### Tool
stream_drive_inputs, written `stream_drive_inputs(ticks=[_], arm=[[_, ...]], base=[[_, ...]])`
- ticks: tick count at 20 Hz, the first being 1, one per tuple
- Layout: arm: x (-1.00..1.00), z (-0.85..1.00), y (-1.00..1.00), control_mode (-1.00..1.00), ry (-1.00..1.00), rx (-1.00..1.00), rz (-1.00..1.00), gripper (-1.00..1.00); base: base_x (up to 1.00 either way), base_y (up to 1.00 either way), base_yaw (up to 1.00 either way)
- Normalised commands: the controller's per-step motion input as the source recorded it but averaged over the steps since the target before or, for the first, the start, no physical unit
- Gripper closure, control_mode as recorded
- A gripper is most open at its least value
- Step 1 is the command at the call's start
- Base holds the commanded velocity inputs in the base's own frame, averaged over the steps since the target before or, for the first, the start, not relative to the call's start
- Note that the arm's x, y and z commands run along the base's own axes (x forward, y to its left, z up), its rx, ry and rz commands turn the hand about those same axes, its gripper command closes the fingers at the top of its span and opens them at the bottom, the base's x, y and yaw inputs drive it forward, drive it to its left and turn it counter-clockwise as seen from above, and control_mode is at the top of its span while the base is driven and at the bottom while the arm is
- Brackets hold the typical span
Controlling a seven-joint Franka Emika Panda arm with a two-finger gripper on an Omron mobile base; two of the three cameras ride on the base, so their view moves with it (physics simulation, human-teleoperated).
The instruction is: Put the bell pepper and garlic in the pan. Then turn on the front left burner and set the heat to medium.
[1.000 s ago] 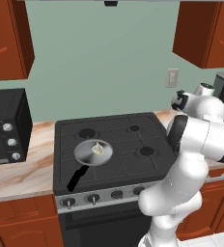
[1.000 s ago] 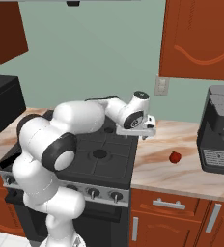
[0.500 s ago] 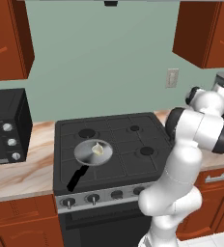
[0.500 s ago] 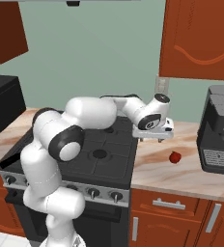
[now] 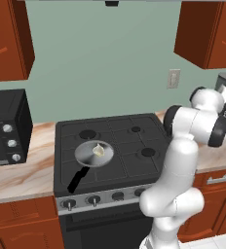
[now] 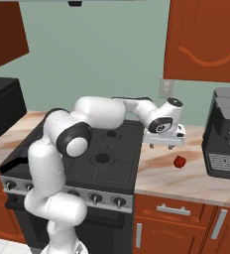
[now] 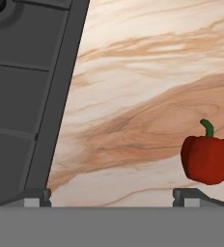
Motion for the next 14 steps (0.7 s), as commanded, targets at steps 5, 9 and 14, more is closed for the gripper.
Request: stream_drive_inputs(ticks=[5,9,14], arm=[[0.00,-0.43,-0.18,-1.00,0.04,-0.04,0.00,-1.00],[0.00,-0.03,-0.33,-1.00,0.00,-0.02,0.00,-1.00],[0.00,0.00,-0.36,-1.00,0.00,0.00,0.00,-1.00]], base=[[0.00,0.00,0.00],[0.00,0.00,0.00],[0.00,0.00,0.00]])
